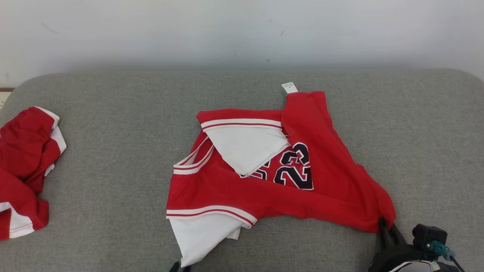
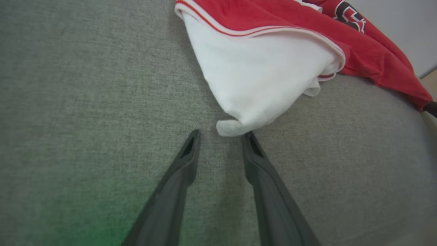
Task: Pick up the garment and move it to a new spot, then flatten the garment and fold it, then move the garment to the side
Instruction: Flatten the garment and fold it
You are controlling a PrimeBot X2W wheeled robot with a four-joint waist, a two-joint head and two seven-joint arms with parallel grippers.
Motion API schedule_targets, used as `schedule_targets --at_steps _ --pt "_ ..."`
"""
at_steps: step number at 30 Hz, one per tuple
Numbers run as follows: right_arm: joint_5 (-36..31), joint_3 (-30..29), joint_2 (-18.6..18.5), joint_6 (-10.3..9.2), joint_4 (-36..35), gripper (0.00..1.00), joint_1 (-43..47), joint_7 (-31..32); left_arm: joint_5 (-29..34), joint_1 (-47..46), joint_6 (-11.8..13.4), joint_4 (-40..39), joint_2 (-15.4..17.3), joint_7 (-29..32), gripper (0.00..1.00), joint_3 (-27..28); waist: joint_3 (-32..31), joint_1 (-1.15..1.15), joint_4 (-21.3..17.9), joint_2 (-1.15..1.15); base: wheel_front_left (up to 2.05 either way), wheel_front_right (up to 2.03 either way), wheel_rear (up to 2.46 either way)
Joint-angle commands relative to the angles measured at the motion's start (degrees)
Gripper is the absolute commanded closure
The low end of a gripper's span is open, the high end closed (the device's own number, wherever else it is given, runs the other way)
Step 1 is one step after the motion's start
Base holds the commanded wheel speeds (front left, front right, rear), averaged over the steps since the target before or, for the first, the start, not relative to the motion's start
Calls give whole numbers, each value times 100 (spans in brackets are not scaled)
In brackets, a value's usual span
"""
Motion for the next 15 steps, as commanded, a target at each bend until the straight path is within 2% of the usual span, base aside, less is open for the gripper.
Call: schedule_targets --at_steps 1,7,15 --pt "35 38 23 -4 83 100 11 -10 0 -28 -8 34 7 24 100 -22 -12 0 -1 0 0 0 0" --pt "466 183 38 -4 -130 100 114 -120 49 152 31 -376 10 11 100 86 -78 0 -6 0 0 0 0" --pt "780 363 -176 -4 -678 100 335 -138 360 458 -12 -1065 19 11 100 348 -70 0 -37 0 0 0 0"
